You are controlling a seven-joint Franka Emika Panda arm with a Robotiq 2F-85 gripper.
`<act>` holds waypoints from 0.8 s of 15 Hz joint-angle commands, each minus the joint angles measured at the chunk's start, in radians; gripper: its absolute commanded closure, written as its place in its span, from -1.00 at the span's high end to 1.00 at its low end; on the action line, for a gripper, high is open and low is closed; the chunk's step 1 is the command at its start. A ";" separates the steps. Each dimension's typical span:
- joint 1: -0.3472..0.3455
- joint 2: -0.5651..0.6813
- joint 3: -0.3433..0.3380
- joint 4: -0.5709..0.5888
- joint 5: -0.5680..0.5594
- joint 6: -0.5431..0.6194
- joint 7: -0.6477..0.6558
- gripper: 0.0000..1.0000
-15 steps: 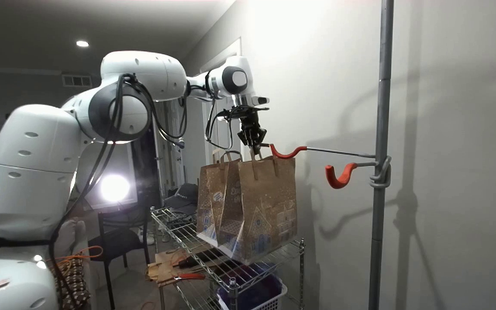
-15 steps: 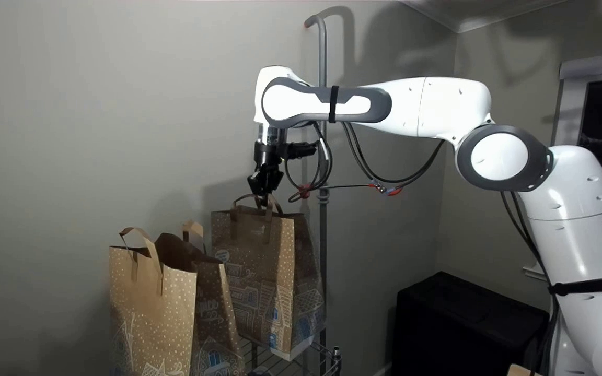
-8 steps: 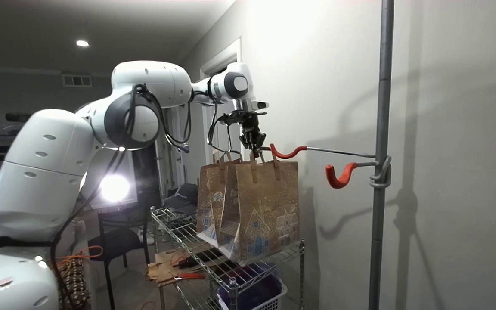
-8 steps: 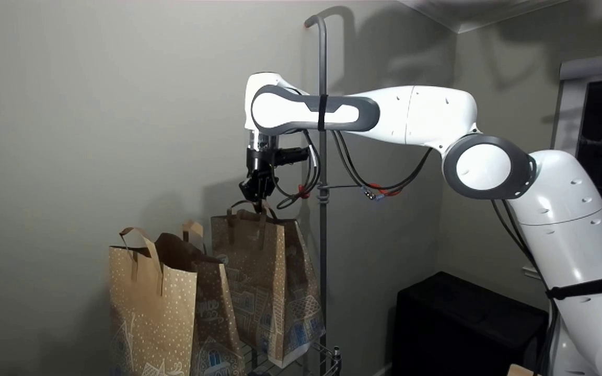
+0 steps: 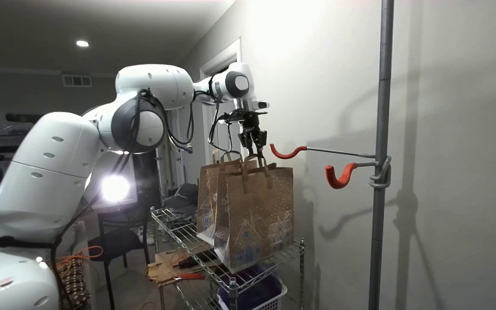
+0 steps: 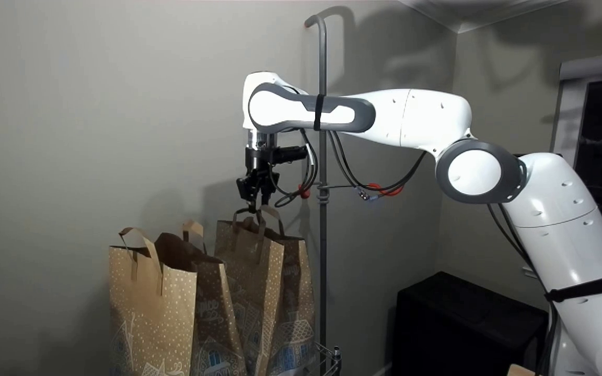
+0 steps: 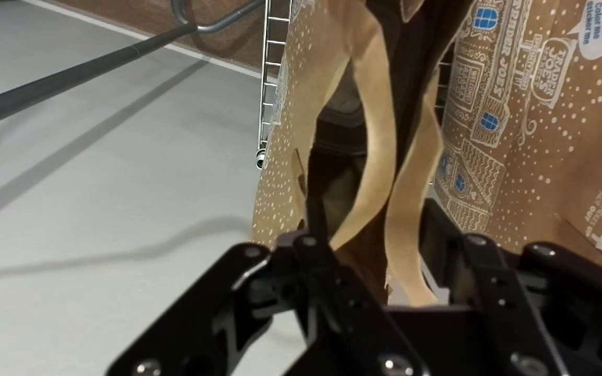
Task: Remove the gift bag from the hook and put it on the right side of the other gift bag on the rack
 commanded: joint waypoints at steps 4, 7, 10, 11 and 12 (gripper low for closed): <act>-0.010 -0.001 0.006 0.047 0.024 -0.050 -0.017 0.98; -0.010 -0.017 0.007 0.047 0.022 -0.054 -0.023 1.00; -0.016 -0.037 0.012 0.038 0.027 -0.040 -0.055 1.00; -0.023 -0.049 0.019 0.028 0.036 -0.023 -0.091 1.00; -0.029 -0.055 0.025 0.028 0.047 -0.024 -0.116 1.00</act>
